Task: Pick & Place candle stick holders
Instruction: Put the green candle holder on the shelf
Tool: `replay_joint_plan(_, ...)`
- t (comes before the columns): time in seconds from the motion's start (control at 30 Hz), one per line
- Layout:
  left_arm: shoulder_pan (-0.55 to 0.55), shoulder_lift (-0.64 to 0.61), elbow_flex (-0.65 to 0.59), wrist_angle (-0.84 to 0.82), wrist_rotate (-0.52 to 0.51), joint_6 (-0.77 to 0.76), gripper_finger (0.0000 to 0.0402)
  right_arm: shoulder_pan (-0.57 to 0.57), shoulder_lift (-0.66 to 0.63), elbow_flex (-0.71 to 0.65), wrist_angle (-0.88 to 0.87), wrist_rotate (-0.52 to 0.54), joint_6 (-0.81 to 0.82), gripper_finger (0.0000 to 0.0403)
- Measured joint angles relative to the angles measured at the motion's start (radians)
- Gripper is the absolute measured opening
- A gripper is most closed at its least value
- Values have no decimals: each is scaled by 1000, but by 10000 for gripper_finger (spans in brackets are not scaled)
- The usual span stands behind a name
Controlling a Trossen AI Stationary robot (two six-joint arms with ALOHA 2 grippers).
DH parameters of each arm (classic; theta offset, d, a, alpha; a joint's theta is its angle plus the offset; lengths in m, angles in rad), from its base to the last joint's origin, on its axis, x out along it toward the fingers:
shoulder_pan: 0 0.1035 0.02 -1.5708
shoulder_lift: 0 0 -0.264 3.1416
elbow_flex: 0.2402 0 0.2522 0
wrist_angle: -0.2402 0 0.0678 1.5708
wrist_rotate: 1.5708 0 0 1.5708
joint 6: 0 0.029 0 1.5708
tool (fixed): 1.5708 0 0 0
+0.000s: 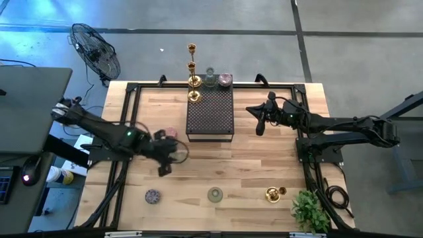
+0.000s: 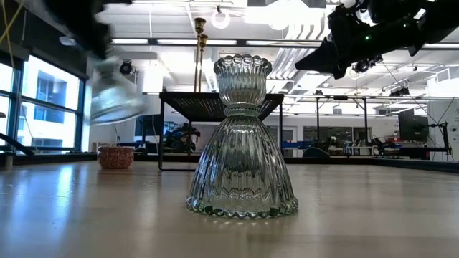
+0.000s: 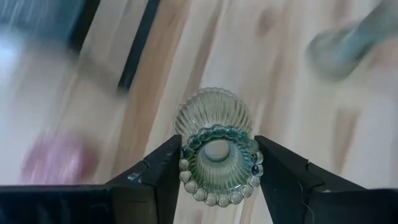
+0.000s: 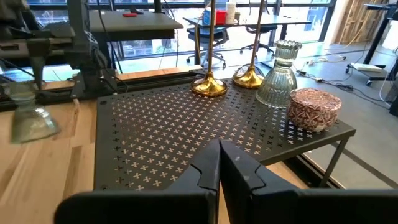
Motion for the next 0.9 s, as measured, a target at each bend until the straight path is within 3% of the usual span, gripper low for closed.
replay_joint_plan(0.13, 91, 75, 27, 195, 90, 210, 173, 0, 0, 0, 0, -1, 0, 0)
replay_joint_plan(0.3, 179, 216, 90, 272, 157, 376, 173, 0, 0, 0, 0, -25, 25, 0)
replay_joint_plan(0.6, 252, 440, 240, 273, 214, 512, 174, 0, 0, 0, -1, -55, 44, 0)
replay_joint_plan(0.9, 278, 559, 293, 274, 218, 542, 174, 0, 0, 0, -7, -56, 41, 0)
